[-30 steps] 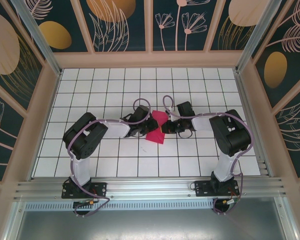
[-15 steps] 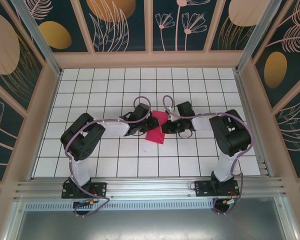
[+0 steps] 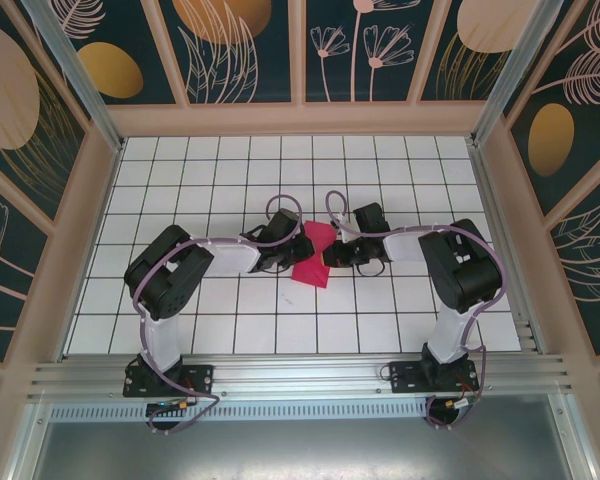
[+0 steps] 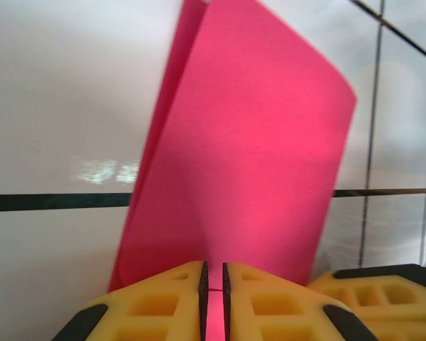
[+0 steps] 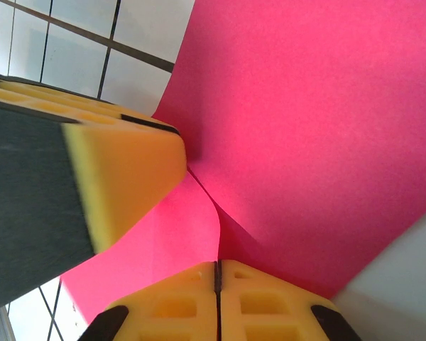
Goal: Fold a paper plane with a square sheet of paper (pick it up from the middle)
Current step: Fold the triangle a second time at the center of the table.
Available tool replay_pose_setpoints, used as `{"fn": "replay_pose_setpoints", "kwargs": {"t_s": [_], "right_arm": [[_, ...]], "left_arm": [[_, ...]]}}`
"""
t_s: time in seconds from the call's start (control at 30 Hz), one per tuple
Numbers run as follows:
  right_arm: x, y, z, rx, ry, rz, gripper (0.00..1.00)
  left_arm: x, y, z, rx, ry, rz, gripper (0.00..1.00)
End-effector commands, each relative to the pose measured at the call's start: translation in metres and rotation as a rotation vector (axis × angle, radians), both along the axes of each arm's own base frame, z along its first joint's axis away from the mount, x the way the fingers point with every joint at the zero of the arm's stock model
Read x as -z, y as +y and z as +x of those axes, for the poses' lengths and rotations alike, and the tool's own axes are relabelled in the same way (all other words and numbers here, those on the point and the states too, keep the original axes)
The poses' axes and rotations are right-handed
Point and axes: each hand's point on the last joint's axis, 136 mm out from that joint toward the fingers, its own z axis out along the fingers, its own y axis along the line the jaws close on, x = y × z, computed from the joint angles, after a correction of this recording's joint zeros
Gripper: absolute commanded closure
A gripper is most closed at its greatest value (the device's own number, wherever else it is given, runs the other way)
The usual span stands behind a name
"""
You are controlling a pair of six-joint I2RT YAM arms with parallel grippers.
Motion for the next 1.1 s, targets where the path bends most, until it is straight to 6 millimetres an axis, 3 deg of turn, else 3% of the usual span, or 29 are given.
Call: {"fn": "replay_pose_setpoints", "kwargs": {"t_s": [0.0, 0.13, 0.33, 0.43, 0.77, 1.07], "right_arm": [[0.021, -0.009, -0.001, 0.022, 0.022, -0.056, 0.91], [0.021, -0.008, -0.002, 0.022, 0.023, -0.057, 0.91], [0.019, -0.006, 0.0, 0.023, 0.02, -0.052, 0.91], [0.018, -0.006, 0.002, 0.023, 0.019, -0.051, 0.91], [0.017, -0.004, 0.004, 0.023, 0.018, -0.053, 0.91], [0.022, -0.006, 0.001, 0.024, 0.028, -0.062, 0.91]], "left_arm": [[0.02, 0.013, -0.005, -0.021, 0.029, 0.059, 0.82], [0.015, 0.011, -0.006, -0.009, 0.024, 0.049, 0.82], [-0.041, -0.002, 0.003, 0.017, -0.064, -0.045, 0.8], [-0.062, -0.007, -0.002, 0.022, -0.08, -0.109, 0.84], [-0.04, -0.016, -0.031, 0.032, 0.012, -0.175, 0.9], [0.004, -0.012, -0.036, 0.021, 0.083, -0.08, 0.9]]}}
